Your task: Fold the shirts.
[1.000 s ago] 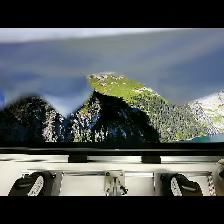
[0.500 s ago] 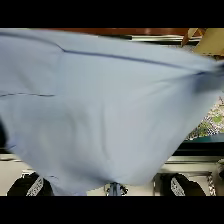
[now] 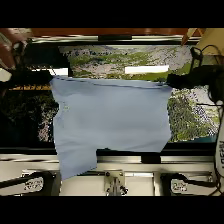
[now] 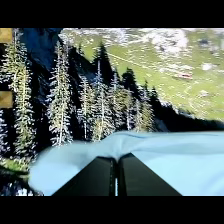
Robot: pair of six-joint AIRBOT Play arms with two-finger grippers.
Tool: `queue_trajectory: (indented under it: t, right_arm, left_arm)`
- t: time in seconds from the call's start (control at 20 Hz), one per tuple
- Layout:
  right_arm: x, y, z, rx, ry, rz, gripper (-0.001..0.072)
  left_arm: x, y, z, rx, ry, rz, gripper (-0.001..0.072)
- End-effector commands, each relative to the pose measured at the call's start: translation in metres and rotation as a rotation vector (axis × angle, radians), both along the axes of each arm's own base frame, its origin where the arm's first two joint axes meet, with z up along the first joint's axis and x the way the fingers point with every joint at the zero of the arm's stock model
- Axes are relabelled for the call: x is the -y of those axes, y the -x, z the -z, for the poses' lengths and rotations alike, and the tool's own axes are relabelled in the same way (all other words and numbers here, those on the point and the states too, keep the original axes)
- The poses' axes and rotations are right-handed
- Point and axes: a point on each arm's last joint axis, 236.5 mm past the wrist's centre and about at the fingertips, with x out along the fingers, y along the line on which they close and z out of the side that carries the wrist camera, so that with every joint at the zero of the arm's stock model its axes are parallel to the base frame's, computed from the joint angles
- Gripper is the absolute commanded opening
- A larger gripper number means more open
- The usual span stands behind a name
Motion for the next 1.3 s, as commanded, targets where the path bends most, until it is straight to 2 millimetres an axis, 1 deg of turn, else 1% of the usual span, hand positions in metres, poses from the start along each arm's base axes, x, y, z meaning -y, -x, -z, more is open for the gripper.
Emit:
queue_trajectory:
  t: [0.0,0.1,0.15,0.25,0.35,0.4,0.45,0.5,0.55,0.65,0.7,0.75,0.85,0.9,0.95,1.05,1.1,1.15,1.25]
  right_arm:
    - [0.000,-0.061,0.027,0.172,-0.012,0.113,0.0074]
    - [0.006,-0.079,0.023,0.253,-0.010,0.153,0.0074]
    - [0.008,-0.084,0.021,0.278,-0.023,0.177,0.0074]
    - [0.011,-0.089,0.027,0.286,-0.040,0.208,0.0073]
    - [0.006,-0.084,0.049,0.218,-0.079,0.225,0.0074]
    - [0.002,-0.078,0.063,0.164,-0.089,0.215,0.0074]
    - [-0.002,-0.070,0.072,0.117,-0.092,0.200,0.0074]
    - [-0.006,-0.063,0.078,0.078,-0.092,0.185,0.0074]
    - [-0.007,-0.056,0.078,0.047,-0.090,0.169,0.0074]
    - [-0.003,-0.037,0.070,-0.009,-0.053,0.131,0.0074]
    - [-0.002,-0.022,0.068,-0.062,-0.028,0.103,0.0074]
    - [0.003,-0.002,0.068,-0.133,0.006,0.078,0.0074]
    - [0.007,0.043,0.079,-0.317,0.055,0.024,0.0074]
    - [0.004,0.057,0.088,-0.381,0.055,0.009,0.0074]
    - [0.001,0.065,0.099,-0.421,0.041,0.005,0.0074]
    - [-0.005,0.075,0.114,-0.484,0.008,0.014,0.0074]
    - [-0.008,0.079,0.117,-0.506,-0.005,0.011,0.0074]
    - [-0.010,0.082,0.118,-0.519,-0.013,0.008,0.0074]
    - [-0.013,0.089,0.118,-0.551,-0.023,0.001,0.0074]
  left_arm:
    - [-0.006,-0.055,0.047,0.051,0.009,-0.085,0.0031]
    - [-0.010,-0.077,0.046,0.118,0.044,-0.146,0.0031]
    - [-0.009,-0.085,0.047,0.140,0.068,-0.174,0.0031]
    - [-0.002,-0.093,0.055,0.154,0.099,-0.200,0.0031]
    - [0.009,-0.095,0.068,0.144,0.094,-0.190,0.0031]
    - [0.012,-0.094,0.075,0.129,0.094,-0.183,0.0031]
    - [0.015,-0.092,0.082,0.106,0.092,-0.169,0.0031]
    - [0.017,-0.085,0.090,0.074,0.069,-0.129,0.0031]
    - [0.021,-0.075,0.095,0.032,0.049,-0.067,0.0031]
    - [0.028,-0.048,0.100,-0.086,0.043,0.075,0.0031]
    - [0.030,-0.030,0.100,-0.163,0.061,0.136,0.0032]
    - [0.031,-0.008,0.099,-0.256,0.091,0.199,0.0031]
    - [0.029,0.034,0.105,-0.420,0.134,0.286,0.0030]
    - [0.024,0.047,0.116,-0.473,0.119,0.292,0.0030]
    - [0.019,0.055,0.128,-0.524,0.115,0.261,0.0030]
    - [0.026,0.076,0.144,-0.614,0.145,0.257,0.0030]
    - [0.030,0.086,0.150,-0.648,0.151,0.269,0.0030]
    - [0.031,0.092,0.153,-0.669,0.157,0.274,0.0030]
    - [0.033,0.099,0.155,-0.707,0.175,0.256,0.0030]
